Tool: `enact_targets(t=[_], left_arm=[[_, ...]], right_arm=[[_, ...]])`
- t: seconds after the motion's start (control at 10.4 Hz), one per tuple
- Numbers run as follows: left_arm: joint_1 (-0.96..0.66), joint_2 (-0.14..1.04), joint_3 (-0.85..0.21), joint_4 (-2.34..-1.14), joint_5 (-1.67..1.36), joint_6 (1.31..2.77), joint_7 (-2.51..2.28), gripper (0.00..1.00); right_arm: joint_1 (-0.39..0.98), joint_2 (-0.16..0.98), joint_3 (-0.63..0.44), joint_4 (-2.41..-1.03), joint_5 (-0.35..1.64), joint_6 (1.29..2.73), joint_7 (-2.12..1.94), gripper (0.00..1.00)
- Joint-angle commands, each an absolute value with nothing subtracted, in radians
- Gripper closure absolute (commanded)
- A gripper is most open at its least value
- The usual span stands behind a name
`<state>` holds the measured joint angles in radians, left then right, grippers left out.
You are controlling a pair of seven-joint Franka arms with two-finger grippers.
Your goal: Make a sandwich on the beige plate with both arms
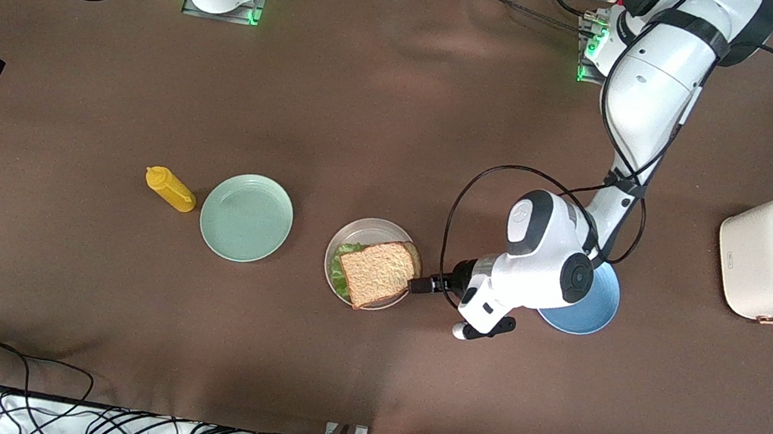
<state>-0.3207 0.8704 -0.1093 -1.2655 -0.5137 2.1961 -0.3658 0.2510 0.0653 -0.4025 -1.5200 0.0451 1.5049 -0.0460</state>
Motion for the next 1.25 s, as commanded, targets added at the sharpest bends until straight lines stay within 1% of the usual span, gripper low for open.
enact_targets(t=[0.0,0.39,0.67,0.77,0.96,1.16], left_arm=[[-0.258,0.763,-0.112,-1.289,-0.376,2.046,-0.364,0.00],[-0.131,0.617,-0.115,-1.287,-0.182,1.759,-0.348,0.00],[-0.020,0.531,-0.114,-1.287,-0.131,1.578,-0.280,0.00],[0.013,0.506,-0.115,-1.289,-0.074,1.525,-0.262,0.00],[0.083,0.453,-0.118,-1.289,-0.069,1.453,-0.227,0.00],[0.109,0.384,-0.112,-1.298,-0.066,1.382,-0.151,0.00]], right_arm=[[0.247,0.058,-0.406,-1.505,0.063,1.482,-0.040,0.00],[0.247,0.058,-0.408,-1.483,0.063,1.480,-0.038,0.00],[0.247,0.058,-0.426,-1.482,0.064,1.480,-0.040,0.00],[0.247,0.058,-0.426,-1.482,0.063,1.480,-0.041,0.00],[0.247,0.058,-0.423,-1.482,0.064,1.480,-0.040,0.00],[0.250,0.060,-0.399,-1.482,0.061,1.482,-0.035,0.00]])
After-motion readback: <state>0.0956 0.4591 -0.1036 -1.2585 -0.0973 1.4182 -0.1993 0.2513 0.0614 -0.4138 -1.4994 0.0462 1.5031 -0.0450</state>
